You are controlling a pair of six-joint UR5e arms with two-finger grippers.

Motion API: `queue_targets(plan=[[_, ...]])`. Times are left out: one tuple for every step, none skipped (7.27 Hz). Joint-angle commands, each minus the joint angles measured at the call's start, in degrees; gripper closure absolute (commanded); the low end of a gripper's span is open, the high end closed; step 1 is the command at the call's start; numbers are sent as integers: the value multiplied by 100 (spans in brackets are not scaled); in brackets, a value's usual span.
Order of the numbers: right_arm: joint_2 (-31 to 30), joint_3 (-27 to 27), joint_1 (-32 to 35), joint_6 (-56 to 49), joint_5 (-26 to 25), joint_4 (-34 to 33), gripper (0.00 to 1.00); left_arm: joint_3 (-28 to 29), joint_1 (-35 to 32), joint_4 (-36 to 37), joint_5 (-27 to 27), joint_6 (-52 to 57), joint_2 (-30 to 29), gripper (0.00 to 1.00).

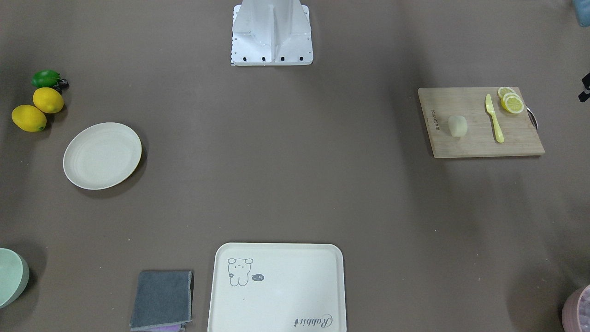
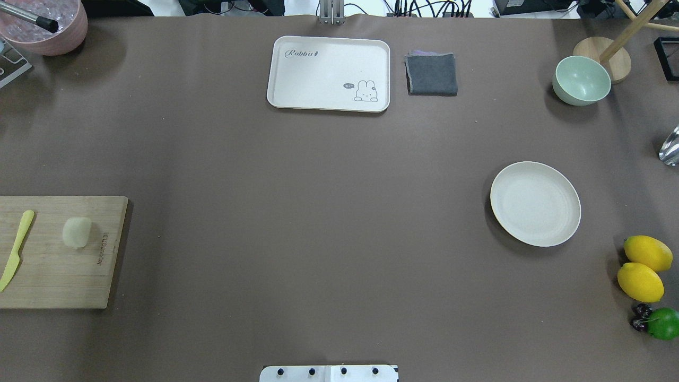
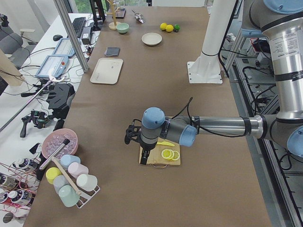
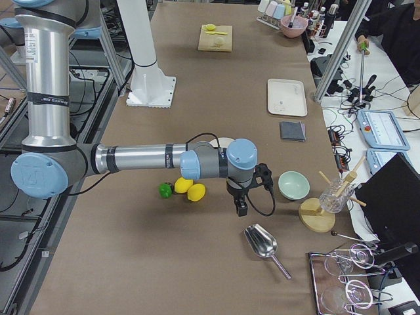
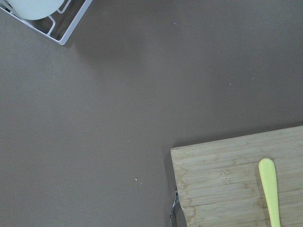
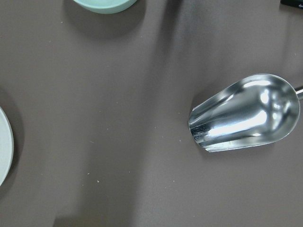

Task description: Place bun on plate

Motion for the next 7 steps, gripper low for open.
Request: queue_targets(plan=[[-20,48,0,11,3,-1,0,-215,39,45,-29,-7,60,2],[-20,40,0,37,4,-1,0,-34,48,-7,-29,-7,43,2],[-20,49,0,46,12,7,0,-6,48,-172,-46,-7,69,2],[-20,23,0,55,-5,-1,0,55,83,-191,-38,-51,43,2],[-38,31,0,55,3,-1,0,90,162,-218,-46,-51,17,2],[-29,23,0,55,4,7,0,73,162,-209,-142,-51,34,2],[-12,5,-9,47,-23,8,0,30,162,-244,-352,-60,60,2]])
